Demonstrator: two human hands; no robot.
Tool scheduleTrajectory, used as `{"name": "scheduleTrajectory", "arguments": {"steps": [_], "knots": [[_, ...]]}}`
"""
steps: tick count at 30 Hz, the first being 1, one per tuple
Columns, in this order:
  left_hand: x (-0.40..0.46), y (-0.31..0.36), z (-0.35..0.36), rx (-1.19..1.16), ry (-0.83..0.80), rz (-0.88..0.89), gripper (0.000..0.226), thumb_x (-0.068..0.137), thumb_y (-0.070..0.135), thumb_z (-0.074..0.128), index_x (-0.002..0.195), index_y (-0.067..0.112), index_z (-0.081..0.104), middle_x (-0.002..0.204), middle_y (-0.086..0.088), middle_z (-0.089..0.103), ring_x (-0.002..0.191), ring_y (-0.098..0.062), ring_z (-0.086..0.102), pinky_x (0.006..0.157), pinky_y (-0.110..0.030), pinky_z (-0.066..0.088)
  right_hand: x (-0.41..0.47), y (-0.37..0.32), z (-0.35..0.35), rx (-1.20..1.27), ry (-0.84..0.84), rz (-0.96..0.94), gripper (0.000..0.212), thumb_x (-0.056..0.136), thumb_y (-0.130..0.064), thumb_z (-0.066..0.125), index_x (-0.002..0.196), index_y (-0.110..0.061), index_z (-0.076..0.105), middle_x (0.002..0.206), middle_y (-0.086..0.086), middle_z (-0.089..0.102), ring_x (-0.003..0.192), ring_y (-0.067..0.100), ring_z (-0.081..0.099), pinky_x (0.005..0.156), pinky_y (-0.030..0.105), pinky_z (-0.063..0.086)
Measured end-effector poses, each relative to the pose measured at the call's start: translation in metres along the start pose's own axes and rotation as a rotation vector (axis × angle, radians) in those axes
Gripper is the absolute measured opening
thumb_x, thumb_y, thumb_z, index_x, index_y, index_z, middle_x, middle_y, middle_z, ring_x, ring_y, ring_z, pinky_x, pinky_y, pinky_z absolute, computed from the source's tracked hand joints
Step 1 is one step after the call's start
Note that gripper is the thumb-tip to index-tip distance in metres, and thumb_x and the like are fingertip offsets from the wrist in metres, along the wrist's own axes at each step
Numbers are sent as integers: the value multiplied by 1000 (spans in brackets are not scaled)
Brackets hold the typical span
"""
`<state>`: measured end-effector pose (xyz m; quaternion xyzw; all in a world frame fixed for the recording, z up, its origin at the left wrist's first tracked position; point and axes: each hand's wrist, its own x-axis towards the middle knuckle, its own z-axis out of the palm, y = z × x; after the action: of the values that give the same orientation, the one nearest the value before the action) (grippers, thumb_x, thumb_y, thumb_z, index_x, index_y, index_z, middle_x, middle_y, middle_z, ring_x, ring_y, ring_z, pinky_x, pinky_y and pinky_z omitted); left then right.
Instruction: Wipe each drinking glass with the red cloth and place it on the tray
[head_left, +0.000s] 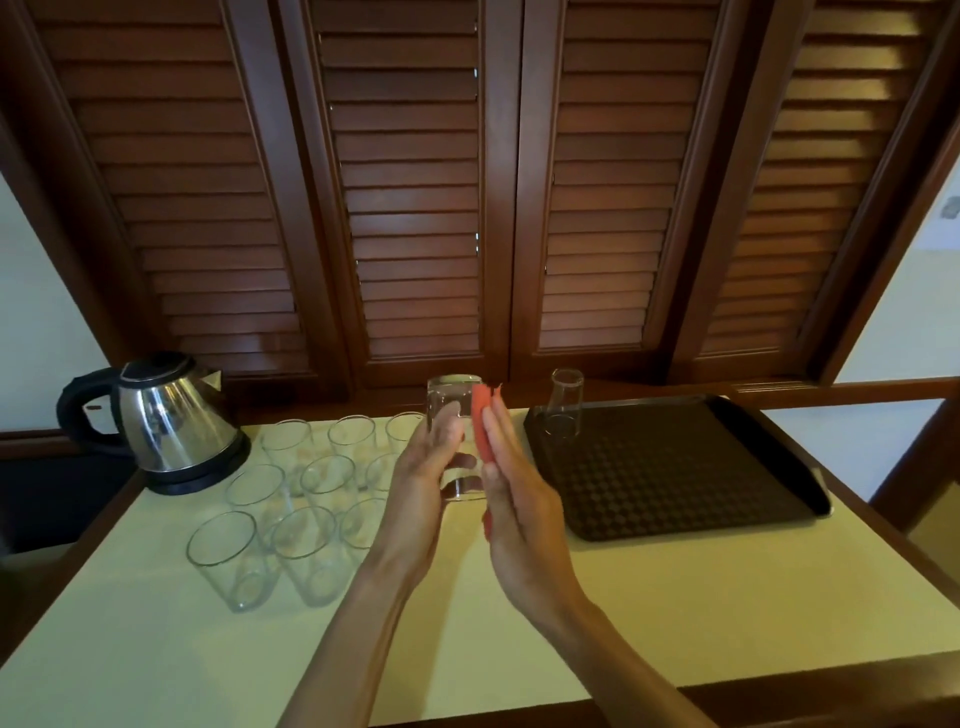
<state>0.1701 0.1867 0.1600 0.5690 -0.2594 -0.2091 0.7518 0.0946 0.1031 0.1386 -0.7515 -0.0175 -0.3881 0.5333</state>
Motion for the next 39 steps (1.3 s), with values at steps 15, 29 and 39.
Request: {"name": "scheduleTrajectory", "arguments": {"steps": [15, 29, 39], "knots": [[0, 2, 5, 43, 4, -7, 51, 95, 63, 44, 135, 38, 65, 130, 1, 71, 121, -25, 67, 100, -49, 56, 2, -9, -2, -61, -10, 19, 50, 108, -13, 34, 157, -18, 25, 167, -5, 20, 154, 8, 18, 122, 24, 23], [-7, -1, 22, -47, 220, -34, 24, 97, 39, 59, 106, 24, 75, 98, 12, 79, 96, -13, 77, 74, -36, 61, 3, 8, -22, 51, 66, 93, 53, 107, -29, 35, 158, -34, 24, 162, -13, 33, 151, 21, 31, 121, 52, 29], [-21, -6, 29, 246, 112, 18, 54, 89, 74, 50, 134, 47, 61, 125, 19, 68, 115, -6, 65, 93, -33, 56, 1, -4, -19, 276, 94, 207, 53, 105, -24, 38, 158, -20, 28, 160, -4, 40, 148, 14, 36, 122, 52, 29]]}}
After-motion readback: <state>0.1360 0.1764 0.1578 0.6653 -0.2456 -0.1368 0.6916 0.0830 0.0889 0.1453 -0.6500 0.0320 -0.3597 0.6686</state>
